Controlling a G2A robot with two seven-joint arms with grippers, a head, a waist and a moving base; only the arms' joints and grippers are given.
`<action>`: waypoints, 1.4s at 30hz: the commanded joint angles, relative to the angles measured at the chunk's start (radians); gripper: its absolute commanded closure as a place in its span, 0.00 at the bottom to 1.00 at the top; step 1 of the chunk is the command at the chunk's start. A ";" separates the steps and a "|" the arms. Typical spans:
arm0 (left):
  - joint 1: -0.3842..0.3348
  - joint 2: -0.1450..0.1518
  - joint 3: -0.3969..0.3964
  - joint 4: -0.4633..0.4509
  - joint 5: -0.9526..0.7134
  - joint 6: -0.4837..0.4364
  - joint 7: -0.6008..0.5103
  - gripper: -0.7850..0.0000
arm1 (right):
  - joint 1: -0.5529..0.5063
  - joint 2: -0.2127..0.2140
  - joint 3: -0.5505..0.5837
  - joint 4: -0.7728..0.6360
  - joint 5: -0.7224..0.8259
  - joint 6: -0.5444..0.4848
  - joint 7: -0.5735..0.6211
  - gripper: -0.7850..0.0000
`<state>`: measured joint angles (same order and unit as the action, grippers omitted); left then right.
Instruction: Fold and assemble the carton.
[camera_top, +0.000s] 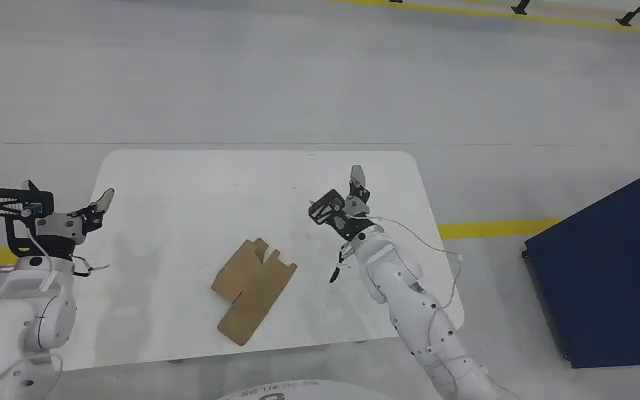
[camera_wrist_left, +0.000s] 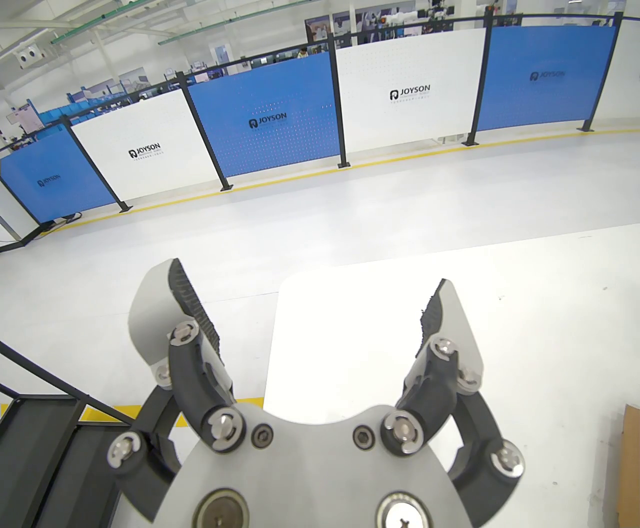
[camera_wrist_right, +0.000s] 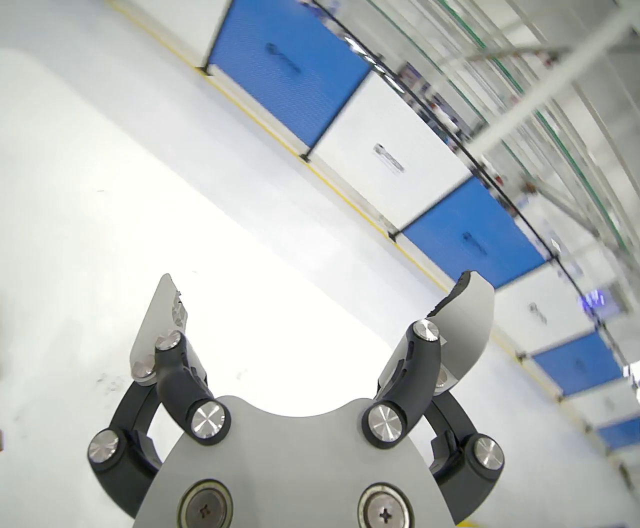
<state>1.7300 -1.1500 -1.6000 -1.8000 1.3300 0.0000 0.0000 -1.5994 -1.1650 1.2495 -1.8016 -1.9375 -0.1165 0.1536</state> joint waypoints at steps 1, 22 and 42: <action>0.000 0.000 0.000 0.000 0.000 0.000 0.000 0.00 | 0.105 -0.012 -0.106 0.097 -0.087 -0.080 0.039 0.00; 0.000 0.000 0.000 0.000 0.000 0.000 0.000 0.00 | 0.229 -0.016 -0.244 0.229 -0.183 -0.396 -0.088 0.00; 0.000 0.000 0.000 0.000 0.000 0.000 0.000 0.00 | 0.255 -0.014 -0.288 0.261 -0.238 -0.545 0.039 0.00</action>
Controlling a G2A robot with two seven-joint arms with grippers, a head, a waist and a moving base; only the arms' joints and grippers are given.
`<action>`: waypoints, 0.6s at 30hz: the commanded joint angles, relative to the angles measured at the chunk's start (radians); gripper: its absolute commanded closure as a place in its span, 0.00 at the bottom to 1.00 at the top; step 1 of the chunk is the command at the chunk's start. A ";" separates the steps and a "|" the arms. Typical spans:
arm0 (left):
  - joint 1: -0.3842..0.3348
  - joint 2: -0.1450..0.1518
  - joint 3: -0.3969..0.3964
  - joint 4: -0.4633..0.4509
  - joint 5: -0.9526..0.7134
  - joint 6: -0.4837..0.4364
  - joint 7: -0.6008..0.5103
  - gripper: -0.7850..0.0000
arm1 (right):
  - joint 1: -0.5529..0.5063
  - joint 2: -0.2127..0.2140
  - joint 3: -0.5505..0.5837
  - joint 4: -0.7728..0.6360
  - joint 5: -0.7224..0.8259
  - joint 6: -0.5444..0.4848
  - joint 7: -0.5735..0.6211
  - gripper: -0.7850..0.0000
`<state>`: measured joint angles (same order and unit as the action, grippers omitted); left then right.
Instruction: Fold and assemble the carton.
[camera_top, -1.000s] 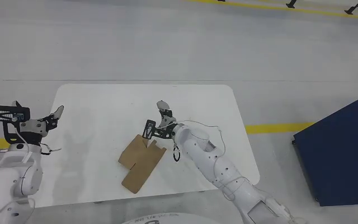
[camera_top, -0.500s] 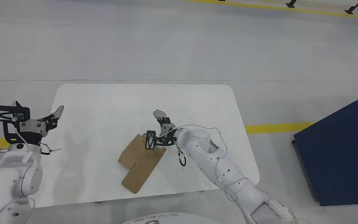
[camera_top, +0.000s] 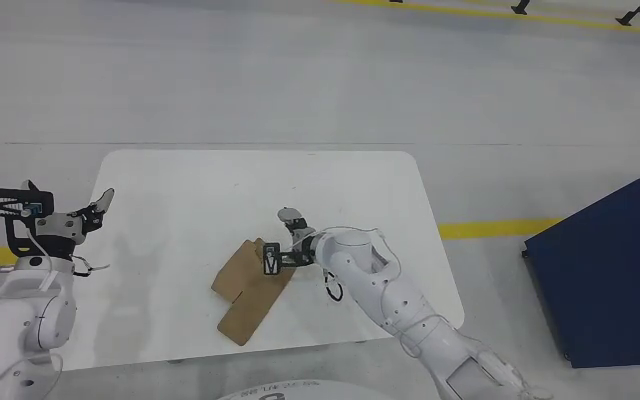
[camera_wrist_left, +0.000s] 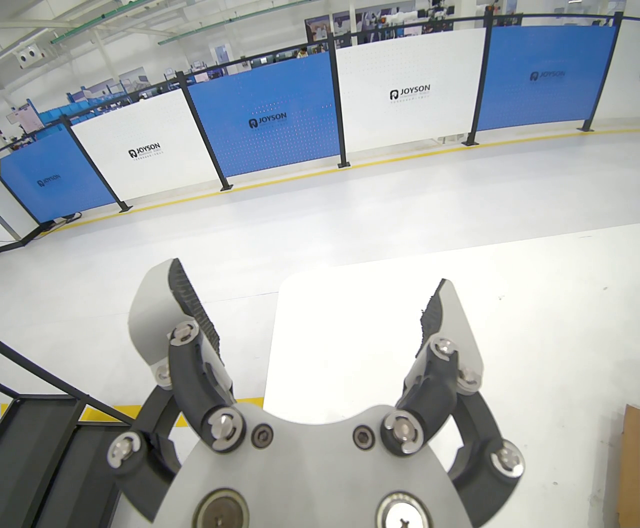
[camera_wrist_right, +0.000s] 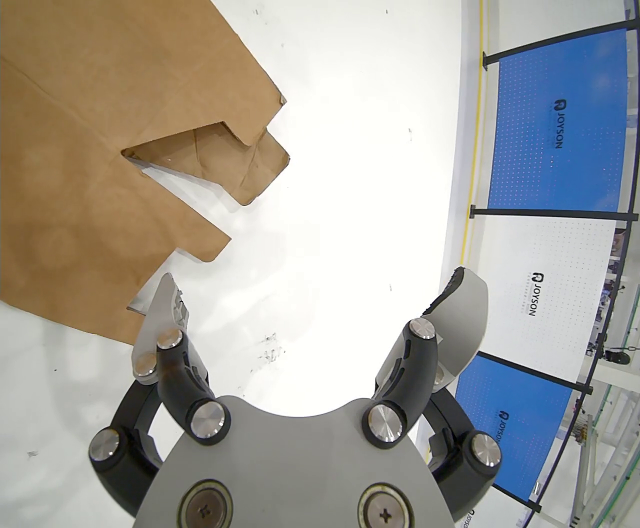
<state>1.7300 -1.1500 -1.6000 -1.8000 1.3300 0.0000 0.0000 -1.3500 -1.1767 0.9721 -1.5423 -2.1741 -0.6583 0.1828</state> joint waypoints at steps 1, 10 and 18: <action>0.000 0.000 0.000 0.000 0.000 0.000 0.000 0.00 | 0.010 -0.005 -0.021 0.005 -0.004 -0.004 0.020 0.00; 0.000 0.000 0.000 0.000 0.000 0.000 0.000 0.00 | 0.043 -0.028 -0.128 0.009 -0.042 -0.028 0.073 0.00; 0.000 0.000 0.000 0.000 0.000 0.000 0.000 0.00 | 0.061 -0.043 -0.218 0.006 -0.103 -0.048 0.074 0.00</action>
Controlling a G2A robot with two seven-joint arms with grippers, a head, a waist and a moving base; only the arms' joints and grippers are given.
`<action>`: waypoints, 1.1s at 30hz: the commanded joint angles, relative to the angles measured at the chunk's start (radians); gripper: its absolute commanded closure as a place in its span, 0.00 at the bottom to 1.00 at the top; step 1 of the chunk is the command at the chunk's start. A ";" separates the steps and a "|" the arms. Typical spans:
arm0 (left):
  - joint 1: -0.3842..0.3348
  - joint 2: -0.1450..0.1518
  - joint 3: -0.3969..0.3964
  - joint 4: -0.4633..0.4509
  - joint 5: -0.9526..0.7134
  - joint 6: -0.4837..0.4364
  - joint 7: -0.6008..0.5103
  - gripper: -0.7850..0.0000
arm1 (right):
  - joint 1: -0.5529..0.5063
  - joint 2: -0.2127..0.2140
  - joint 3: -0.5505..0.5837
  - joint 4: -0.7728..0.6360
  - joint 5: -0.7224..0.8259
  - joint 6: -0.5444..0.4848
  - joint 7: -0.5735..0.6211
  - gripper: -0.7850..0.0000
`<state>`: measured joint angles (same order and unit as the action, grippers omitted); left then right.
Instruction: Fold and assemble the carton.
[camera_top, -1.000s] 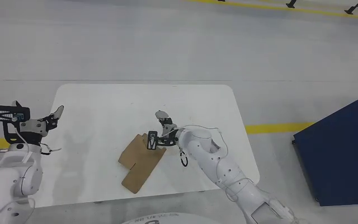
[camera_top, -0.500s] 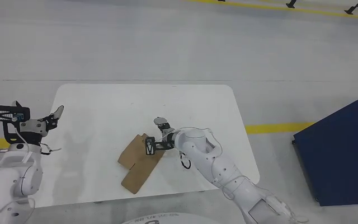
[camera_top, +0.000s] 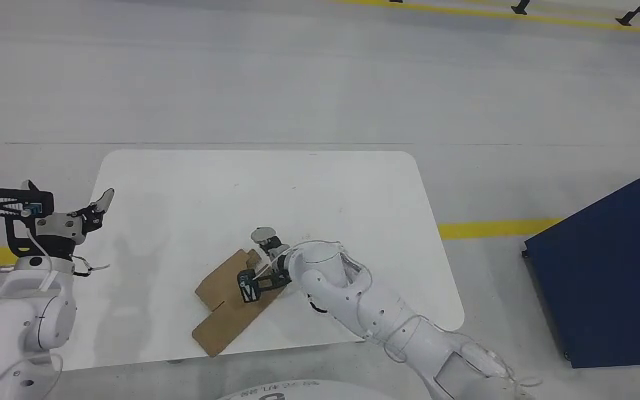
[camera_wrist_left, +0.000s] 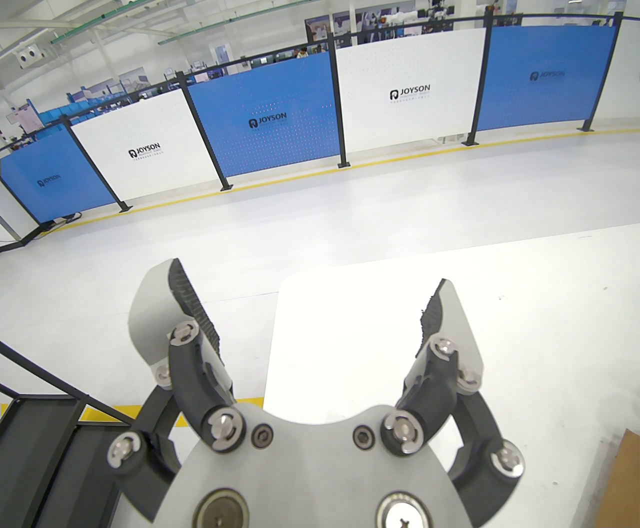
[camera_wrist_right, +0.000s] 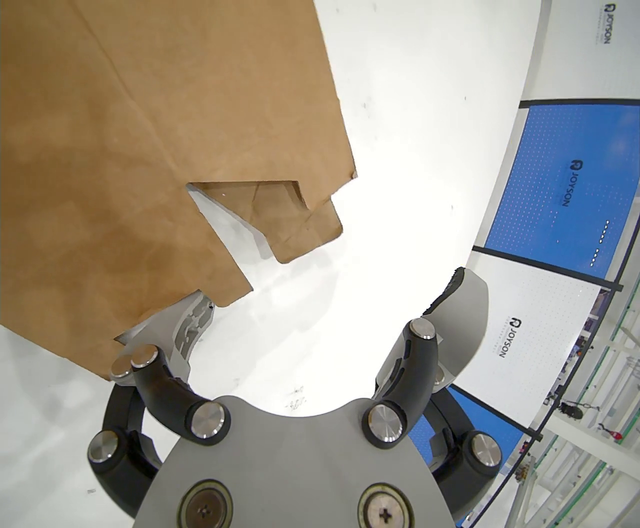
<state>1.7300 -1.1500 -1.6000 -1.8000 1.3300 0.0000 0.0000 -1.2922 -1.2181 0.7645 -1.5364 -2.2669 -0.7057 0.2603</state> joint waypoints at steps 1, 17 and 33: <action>0.000 0.000 0.000 0.000 0.000 0.000 0.000 0.00 | 0.004 -0.003 -0.020 0.000 -0.018 0.001 -0.004 0.00; 0.000 0.000 0.000 0.000 0.000 0.000 0.000 0.00 | -0.014 0.021 -0.065 -0.047 -0.137 0.010 -0.192 0.00; 0.044 0.020 -0.066 -0.011 0.091 -0.223 -0.017 0.00 | -0.310 0.107 0.248 -0.248 -0.100 0.351 -0.283 0.00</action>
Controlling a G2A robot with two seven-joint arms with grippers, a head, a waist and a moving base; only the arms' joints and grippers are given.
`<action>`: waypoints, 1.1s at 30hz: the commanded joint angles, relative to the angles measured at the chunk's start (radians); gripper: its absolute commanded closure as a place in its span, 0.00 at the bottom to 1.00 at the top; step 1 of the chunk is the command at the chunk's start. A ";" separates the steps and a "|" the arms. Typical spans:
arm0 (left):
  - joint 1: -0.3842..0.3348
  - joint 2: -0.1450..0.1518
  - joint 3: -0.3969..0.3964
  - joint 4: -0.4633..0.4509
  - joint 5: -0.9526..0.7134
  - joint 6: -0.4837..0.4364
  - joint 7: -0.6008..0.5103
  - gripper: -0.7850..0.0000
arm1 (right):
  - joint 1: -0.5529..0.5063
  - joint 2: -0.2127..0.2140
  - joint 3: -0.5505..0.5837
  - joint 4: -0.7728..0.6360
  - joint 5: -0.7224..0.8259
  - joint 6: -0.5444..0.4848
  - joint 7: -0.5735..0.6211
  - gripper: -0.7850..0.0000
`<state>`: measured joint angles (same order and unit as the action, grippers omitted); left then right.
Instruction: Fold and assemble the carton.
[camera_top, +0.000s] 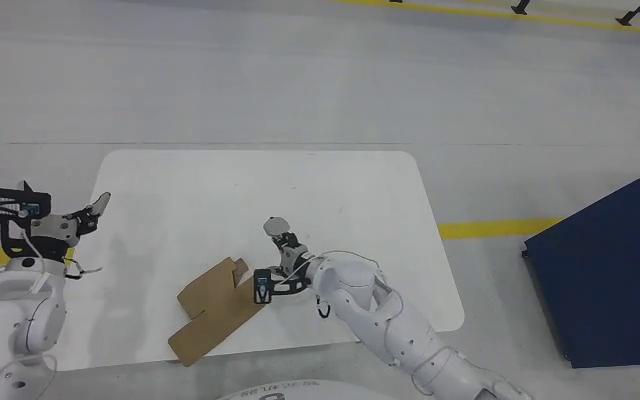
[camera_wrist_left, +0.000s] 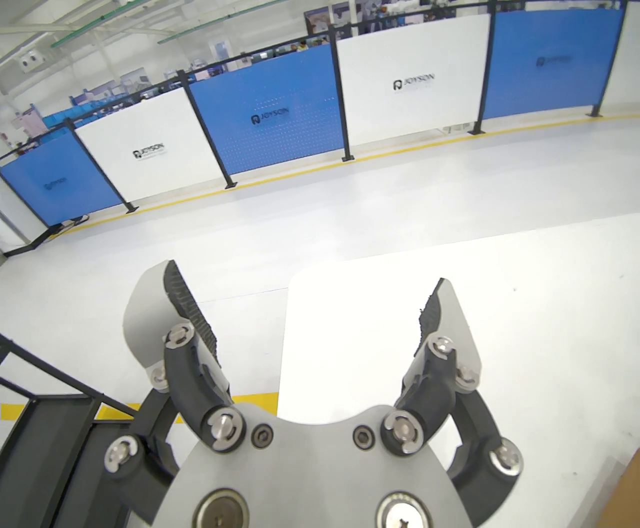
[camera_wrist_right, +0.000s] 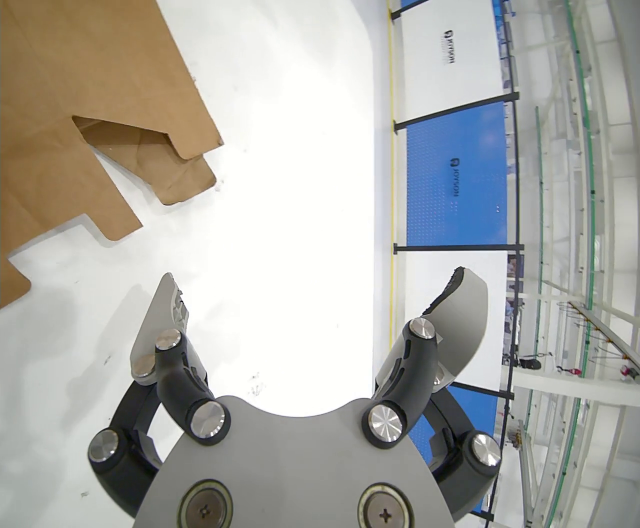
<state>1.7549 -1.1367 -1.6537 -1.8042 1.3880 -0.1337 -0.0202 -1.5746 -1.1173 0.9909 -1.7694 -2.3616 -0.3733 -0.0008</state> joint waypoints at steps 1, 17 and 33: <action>0.033 0.011 -0.022 -0.013 0.053 -0.152 0.008 0.00 | -0.047 0.012 0.035 -0.027 -0.011 0.032 -0.040 0.00; 0.096 0.034 -0.091 -0.034 0.085 -0.437 0.095 0.00 | -0.111 0.025 0.083 -0.062 -0.006 0.080 -0.083 0.00; 0.249 0.115 0.114 -0.117 0.968 -0.582 0.662 0.00 | -0.111 0.025 0.083 -0.062 -0.006 0.080 -0.083 0.00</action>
<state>1.9867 -1.0312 -1.5375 -1.9300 2.2781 -0.7441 0.5606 -1.6854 -1.0922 1.0737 -1.8316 -2.3682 -0.2931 -0.0835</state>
